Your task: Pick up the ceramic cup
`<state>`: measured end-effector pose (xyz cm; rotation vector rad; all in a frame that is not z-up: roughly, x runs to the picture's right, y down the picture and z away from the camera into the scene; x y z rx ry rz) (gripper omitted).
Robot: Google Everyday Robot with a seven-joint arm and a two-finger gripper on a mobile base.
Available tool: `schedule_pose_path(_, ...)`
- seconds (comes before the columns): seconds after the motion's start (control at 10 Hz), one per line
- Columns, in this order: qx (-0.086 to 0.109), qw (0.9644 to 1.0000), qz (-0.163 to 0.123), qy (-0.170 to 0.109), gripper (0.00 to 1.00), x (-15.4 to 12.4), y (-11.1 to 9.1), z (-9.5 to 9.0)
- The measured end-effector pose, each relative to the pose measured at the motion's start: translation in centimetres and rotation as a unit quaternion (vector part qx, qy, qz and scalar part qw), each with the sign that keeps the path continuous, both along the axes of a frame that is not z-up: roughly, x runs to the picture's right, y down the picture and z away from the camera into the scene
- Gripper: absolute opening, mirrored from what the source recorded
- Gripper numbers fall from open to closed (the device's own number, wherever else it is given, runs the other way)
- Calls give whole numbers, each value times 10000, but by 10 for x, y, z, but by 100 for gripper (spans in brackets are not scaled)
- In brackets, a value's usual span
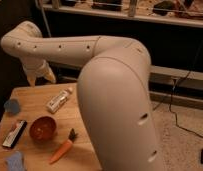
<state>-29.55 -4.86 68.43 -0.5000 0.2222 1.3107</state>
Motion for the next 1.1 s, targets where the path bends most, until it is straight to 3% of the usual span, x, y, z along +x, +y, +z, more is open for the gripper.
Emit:
schedule_pose_path(0.5, -83, 9979, 18, -645, 65, -88, -15, 3)
schedule_pose_path(0.8, -260, 9944, 120, -1014, 65, -129, -9, 21)
schedule_pose_path(1.1, -398, 9933, 27, -1082, 65, -155, 3, 48)
